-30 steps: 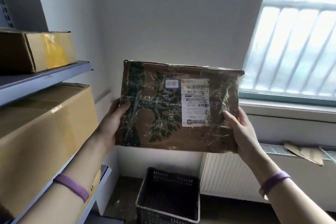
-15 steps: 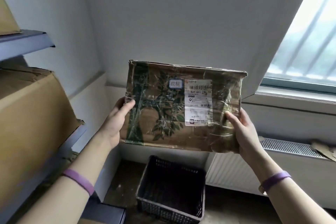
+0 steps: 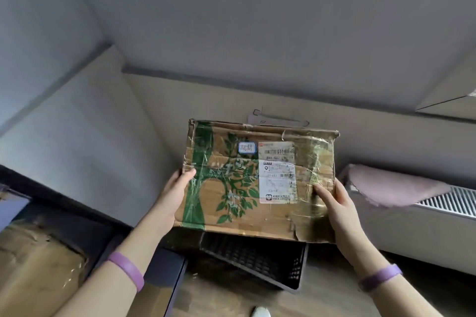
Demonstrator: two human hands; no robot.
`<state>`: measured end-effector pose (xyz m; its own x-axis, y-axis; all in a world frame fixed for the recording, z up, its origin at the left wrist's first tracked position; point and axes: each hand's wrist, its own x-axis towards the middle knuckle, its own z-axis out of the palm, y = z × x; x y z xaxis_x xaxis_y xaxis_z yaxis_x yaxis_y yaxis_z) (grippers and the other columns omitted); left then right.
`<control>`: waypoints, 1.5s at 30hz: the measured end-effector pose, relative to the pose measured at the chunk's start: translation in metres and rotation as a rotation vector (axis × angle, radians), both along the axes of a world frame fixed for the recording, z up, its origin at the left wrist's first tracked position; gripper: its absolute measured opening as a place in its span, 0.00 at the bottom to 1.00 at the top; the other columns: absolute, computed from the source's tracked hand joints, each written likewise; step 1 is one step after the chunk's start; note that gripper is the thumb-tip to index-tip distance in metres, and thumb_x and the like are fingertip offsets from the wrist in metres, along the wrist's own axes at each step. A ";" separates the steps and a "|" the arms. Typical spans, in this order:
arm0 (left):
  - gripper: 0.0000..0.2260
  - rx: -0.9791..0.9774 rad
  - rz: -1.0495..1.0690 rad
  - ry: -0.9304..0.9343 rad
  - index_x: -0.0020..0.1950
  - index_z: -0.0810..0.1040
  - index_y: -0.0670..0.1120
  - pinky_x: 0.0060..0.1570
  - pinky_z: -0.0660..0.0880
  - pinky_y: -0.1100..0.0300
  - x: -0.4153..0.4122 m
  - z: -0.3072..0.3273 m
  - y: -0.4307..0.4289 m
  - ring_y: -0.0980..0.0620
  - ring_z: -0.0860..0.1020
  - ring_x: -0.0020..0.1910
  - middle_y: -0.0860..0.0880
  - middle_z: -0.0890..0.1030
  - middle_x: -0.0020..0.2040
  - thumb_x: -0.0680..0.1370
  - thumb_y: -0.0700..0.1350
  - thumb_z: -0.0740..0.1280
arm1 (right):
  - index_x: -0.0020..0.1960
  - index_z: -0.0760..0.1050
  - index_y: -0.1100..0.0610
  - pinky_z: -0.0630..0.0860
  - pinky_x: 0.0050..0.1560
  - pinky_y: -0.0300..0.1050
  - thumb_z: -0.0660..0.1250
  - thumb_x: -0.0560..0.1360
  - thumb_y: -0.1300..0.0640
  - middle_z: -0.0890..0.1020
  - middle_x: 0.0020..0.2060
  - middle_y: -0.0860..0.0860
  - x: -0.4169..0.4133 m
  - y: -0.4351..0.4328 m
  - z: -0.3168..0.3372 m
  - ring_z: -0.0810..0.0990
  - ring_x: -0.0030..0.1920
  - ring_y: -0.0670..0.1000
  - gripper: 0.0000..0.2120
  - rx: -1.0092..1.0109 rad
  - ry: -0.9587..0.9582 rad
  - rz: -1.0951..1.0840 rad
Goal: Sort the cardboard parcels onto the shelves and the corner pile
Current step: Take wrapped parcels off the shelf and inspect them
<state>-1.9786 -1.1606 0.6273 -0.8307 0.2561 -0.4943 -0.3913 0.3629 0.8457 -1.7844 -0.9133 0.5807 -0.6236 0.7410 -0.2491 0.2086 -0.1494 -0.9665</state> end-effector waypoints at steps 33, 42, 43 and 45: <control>0.18 -0.433 -0.213 -0.186 0.76 0.67 0.50 0.69 0.67 0.45 -0.083 -0.645 0.078 0.44 0.71 0.70 0.49 0.73 0.71 0.86 0.50 0.53 | 0.65 0.74 0.51 0.71 0.69 0.59 0.71 0.76 0.55 0.84 0.57 0.49 -0.013 0.005 -0.638 0.81 0.60 0.51 0.18 -0.359 -0.295 -0.224; 0.19 -0.466 -0.163 -0.133 0.77 0.64 0.48 0.58 0.65 0.55 -0.102 -0.736 0.080 0.43 0.69 0.69 0.50 0.71 0.66 0.86 0.47 0.52 | 0.62 0.75 0.49 0.72 0.67 0.59 0.66 0.79 0.63 0.84 0.56 0.51 -0.049 0.003 -0.744 0.81 0.59 0.54 0.15 -0.436 -0.334 -0.234; 0.19 -0.471 -0.158 -0.122 0.77 0.63 0.49 0.58 0.64 0.55 -0.103 -0.744 0.080 0.43 0.69 0.69 0.50 0.71 0.66 0.86 0.47 0.52 | 0.62 0.74 0.50 0.72 0.67 0.59 0.66 0.79 0.64 0.84 0.56 0.52 -0.053 0.004 -0.750 0.81 0.59 0.55 0.15 -0.433 -0.339 -0.233; 0.18 -0.501 -0.154 -0.048 0.77 0.64 0.49 0.59 0.67 0.52 -0.102 -0.761 0.077 0.41 0.71 0.68 0.47 0.73 0.68 0.86 0.46 0.52 | 0.64 0.73 0.52 0.73 0.67 0.60 0.65 0.79 0.65 0.82 0.57 0.53 -0.058 0.003 -0.763 0.80 0.59 0.55 0.16 -0.424 -0.350 -0.220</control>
